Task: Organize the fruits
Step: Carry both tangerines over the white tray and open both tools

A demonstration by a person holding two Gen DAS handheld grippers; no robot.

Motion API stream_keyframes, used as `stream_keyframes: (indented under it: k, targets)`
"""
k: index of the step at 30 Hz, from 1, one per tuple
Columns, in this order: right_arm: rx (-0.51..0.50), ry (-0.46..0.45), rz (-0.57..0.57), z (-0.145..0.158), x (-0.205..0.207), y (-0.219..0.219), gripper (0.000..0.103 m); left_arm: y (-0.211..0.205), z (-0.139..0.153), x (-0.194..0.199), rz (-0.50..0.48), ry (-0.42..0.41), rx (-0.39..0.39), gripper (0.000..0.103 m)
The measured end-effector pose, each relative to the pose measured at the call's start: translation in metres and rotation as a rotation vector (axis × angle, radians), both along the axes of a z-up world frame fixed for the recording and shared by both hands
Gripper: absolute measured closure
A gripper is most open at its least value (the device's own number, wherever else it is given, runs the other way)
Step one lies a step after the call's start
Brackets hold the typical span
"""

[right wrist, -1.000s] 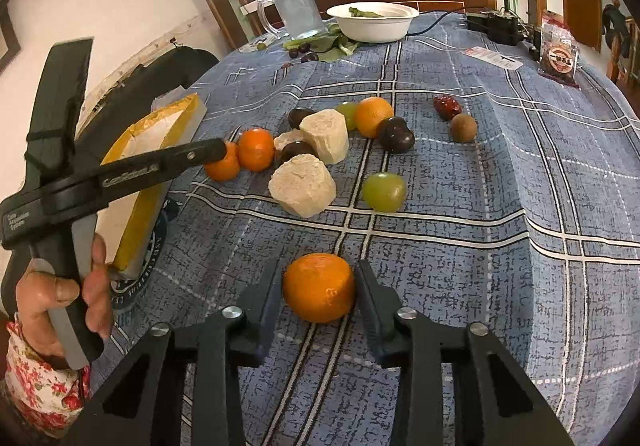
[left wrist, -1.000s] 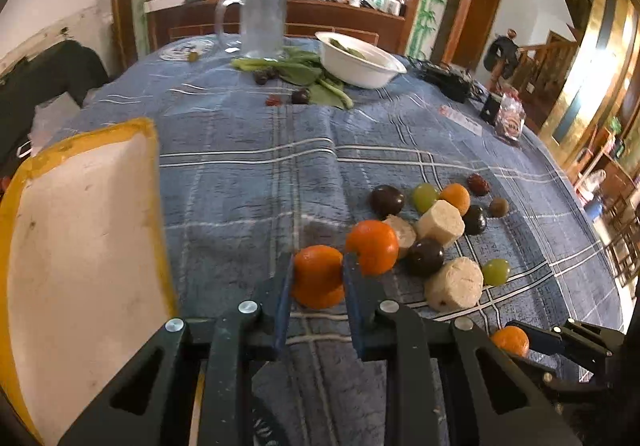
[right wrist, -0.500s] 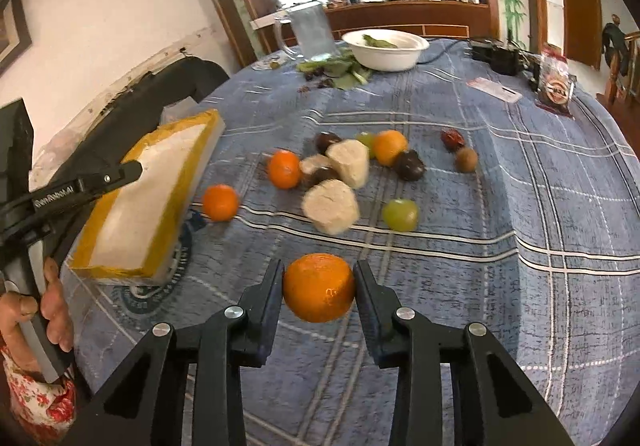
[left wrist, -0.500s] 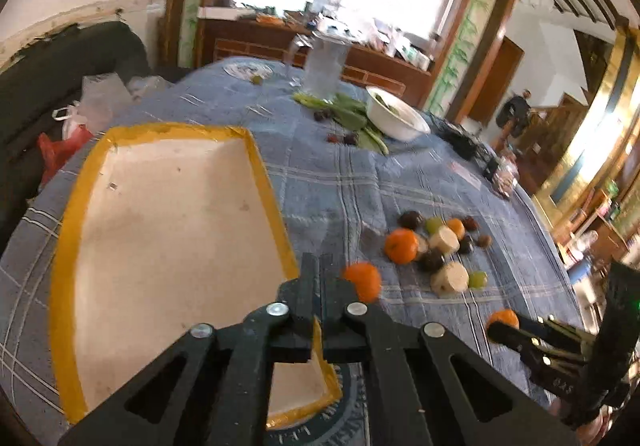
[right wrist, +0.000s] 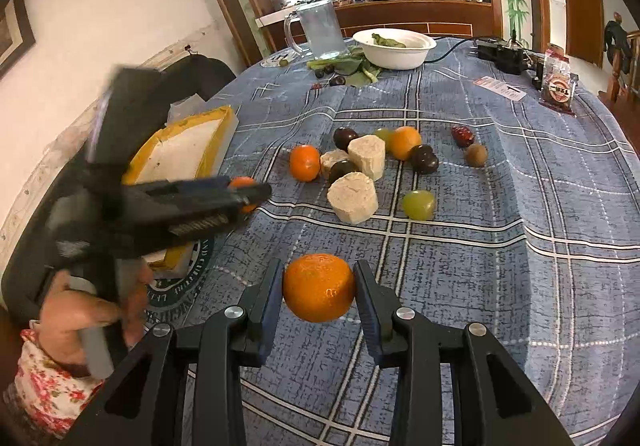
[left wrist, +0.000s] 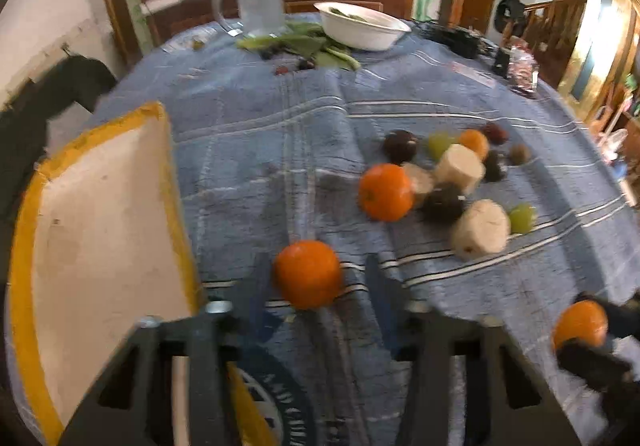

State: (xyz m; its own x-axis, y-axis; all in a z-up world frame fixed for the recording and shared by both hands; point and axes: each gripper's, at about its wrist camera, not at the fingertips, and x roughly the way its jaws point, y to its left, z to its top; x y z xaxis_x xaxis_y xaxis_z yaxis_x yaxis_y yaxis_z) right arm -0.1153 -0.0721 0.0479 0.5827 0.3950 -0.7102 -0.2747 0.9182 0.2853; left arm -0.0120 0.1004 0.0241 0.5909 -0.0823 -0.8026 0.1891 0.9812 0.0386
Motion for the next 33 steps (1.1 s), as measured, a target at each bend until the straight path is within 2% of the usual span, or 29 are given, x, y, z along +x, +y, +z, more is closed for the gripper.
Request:
stream_keyframes:
  k: [3,6,10,11,14,17,19,22,27,33]
  targets:
    - [0.01,0.004,-0.01,-0.001,0.0,-0.004,0.065,0.013,0.004,-0.005,0.004,0.006,-0.083,0.07]
    - [0.019,0.007,-0.013,-0.001,0.0,-0.003,0.065,0.028,0.014,-0.017,0.036,-0.02,-0.132,0.07]
    - [0.023,-0.005,0.004,0.006,-0.001,0.005,0.065,0.059,0.045,-0.048,0.066,-0.09,-0.255,0.07]
    - [0.024,-0.009,0.012,0.009,-0.001,0.009,0.065,0.064,0.051,-0.052,0.077,-0.105,-0.266,0.07]
    - [0.036,-0.014,0.046,0.016,0.0,0.026,0.065,0.094,0.063,-0.072,0.15,-0.154,-0.27,0.07]
    - [0.063,-0.009,0.1,0.022,0.005,0.053,0.065,0.126,0.062,-0.083,0.245,-0.176,-0.238,0.07]
    - [0.079,-0.007,0.142,0.026,0.01,0.076,0.064,0.146,0.054,-0.086,0.302,-0.167,-0.225,0.07]
    - [0.092,-0.004,0.206,0.031,0.017,0.112,0.064,0.17,0.039,-0.082,0.36,-0.125,-0.248,0.07]
    - [0.074,0.04,0.269,0.021,0.037,0.166,0.064,0.194,0.024,-0.086,0.409,-0.103,-0.269,0.069]
    - [0.019,0.062,0.27,0.004,0.048,0.201,0.063,0.206,0.016,-0.089,0.418,-0.092,-0.312,0.069]
